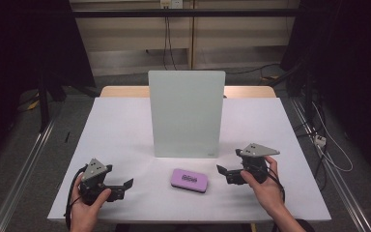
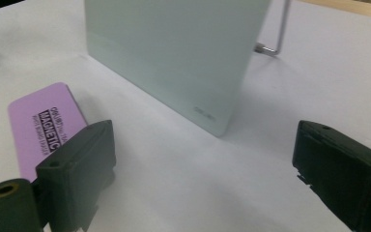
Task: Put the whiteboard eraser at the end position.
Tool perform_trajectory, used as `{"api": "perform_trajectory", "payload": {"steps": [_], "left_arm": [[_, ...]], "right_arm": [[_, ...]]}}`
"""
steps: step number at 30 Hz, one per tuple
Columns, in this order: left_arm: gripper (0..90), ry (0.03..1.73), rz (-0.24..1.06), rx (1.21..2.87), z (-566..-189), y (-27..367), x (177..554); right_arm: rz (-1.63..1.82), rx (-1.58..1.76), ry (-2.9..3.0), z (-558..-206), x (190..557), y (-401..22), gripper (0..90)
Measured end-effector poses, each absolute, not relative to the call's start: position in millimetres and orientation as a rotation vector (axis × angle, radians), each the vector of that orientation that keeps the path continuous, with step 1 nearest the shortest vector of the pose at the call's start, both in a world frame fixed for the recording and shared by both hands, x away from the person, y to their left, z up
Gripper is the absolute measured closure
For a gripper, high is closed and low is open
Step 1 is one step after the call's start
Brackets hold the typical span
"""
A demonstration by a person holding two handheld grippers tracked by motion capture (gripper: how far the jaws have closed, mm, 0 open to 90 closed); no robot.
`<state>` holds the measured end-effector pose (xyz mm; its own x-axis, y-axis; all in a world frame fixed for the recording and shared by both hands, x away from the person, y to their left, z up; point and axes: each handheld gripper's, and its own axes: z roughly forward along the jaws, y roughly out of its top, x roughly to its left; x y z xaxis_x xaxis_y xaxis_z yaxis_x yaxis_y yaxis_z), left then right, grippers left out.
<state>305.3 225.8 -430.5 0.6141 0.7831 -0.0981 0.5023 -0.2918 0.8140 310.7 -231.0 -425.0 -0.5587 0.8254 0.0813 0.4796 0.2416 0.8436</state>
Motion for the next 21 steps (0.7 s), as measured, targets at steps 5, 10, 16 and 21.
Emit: {"api": "perform_trajectory", "payload": {"steps": [5,10,16,21], "left_arm": [[6.5,1.022,0.407,1.958,-430.2,225.9,304.7],[6.5,1.025,0.412,1.955,-429.7,226.5,304.7],[6.5,1.019,0.411,1.947,-429.0,226.9,303.5],[6.5,1.018,0.405,1.949,-428.2,228.2,304.1]], "right_arm": [[1.247,1.224,2.096,-430.6,302.8,-239.6,8.3],[1.263,1.229,2.087,-436.7,296.5,-250.0,8.3],[1.275,1.252,2.067,-439.8,292.0,-258.1,8.4],[1.28,1.26,2.057,-440.3,292.8,-257.6,8.4]]}}
